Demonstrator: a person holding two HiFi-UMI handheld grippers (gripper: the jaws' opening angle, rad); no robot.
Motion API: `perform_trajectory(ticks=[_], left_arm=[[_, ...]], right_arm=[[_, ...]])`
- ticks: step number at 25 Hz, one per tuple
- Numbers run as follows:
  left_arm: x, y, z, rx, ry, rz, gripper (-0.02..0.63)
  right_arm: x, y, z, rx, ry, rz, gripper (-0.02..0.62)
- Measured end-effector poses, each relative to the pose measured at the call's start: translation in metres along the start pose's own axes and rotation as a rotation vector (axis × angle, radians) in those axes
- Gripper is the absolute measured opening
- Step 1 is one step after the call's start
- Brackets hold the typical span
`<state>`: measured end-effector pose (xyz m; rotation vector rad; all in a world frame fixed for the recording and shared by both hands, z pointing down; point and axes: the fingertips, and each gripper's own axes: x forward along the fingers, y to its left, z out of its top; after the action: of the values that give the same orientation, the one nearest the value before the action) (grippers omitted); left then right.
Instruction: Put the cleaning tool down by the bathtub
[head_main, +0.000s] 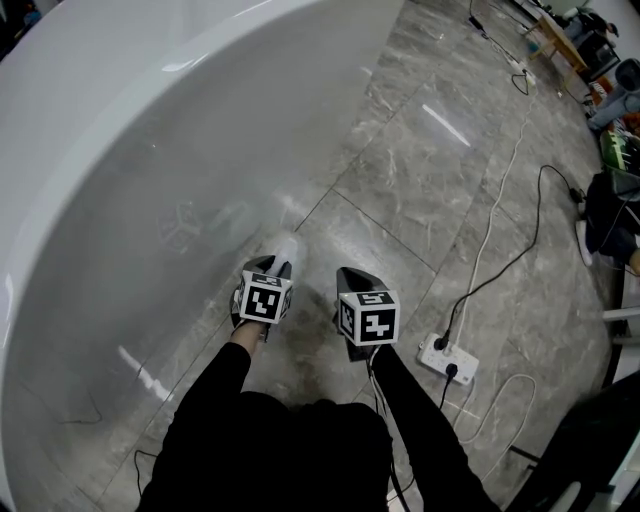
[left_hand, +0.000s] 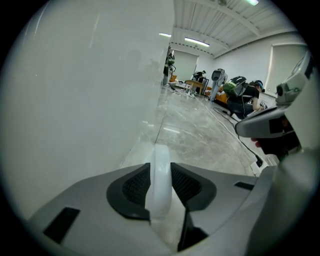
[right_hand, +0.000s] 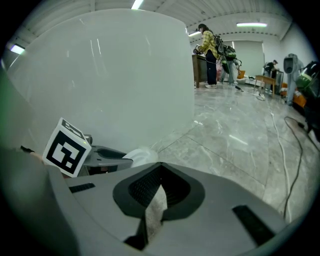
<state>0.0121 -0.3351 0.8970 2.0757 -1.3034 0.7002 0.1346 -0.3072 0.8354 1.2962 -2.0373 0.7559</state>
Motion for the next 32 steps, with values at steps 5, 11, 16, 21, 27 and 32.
perform_trajectory(ticks=[5,11,16,21,27,32], left_arm=[[-0.043,-0.007,0.024,-0.009,-0.097,-0.035,0.121],[-0.081,-0.018,0.048,-0.048,-0.173,-0.107,0.118],[-0.102,-0.018,0.059,-0.071,-0.211,-0.115,0.034],[-0.118,-0.018,0.068,-0.110,-0.225,-0.116,0.008],[-0.131,-0.025,0.069,-0.099,-0.238,-0.103,0.008],[-0.131,-0.024,0.068,-0.076,-0.242,-0.099,0.008]], right_arm=[[-0.009,0.007,0.006,0.012,-0.019,0.002,0.000],[-0.022,0.017,0.014,-0.014,-0.045,0.000,0.001],[-0.031,0.027,0.018,-0.018,-0.062,-0.002,0.000],[-0.037,0.034,0.025,-0.031,-0.076,0.002,0.000],[-0.044,0.043,0.030,-0.038,-0.092,0.023,0.000],[-0.043,0.052,0.032,-0.054,-0.099,0.033,0.000]])
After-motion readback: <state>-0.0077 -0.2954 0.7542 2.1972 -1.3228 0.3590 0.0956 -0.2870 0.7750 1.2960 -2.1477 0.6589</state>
